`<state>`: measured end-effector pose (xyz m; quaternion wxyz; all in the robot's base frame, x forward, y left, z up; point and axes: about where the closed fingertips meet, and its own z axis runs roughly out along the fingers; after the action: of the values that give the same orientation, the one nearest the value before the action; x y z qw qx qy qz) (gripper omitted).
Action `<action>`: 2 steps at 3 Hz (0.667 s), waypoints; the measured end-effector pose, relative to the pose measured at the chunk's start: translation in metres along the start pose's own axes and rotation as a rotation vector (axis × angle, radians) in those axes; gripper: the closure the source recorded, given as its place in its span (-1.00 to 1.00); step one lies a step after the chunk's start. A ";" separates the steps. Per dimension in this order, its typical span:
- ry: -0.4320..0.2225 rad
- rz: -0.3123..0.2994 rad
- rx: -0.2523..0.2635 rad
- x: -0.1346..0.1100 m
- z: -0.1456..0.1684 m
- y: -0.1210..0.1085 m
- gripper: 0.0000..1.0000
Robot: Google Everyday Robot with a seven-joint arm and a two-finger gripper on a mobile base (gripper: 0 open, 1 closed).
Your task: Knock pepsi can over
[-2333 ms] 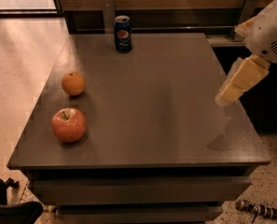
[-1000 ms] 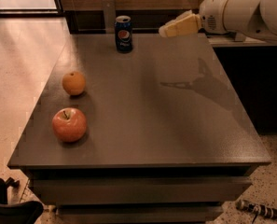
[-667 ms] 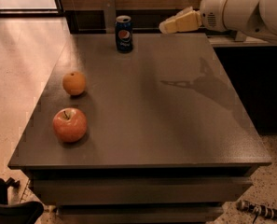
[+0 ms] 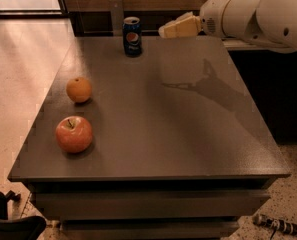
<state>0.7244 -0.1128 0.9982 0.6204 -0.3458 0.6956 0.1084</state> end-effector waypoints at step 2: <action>-0.089 0.149 -0.085 0.026 0.095 0.044 -1.00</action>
Offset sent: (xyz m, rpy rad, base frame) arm 0.0663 0.1059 -0.0766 0.2576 0.0565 0.0975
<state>0.7723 -0.0347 0.9424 0.6257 -0.3139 0.6859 0.1989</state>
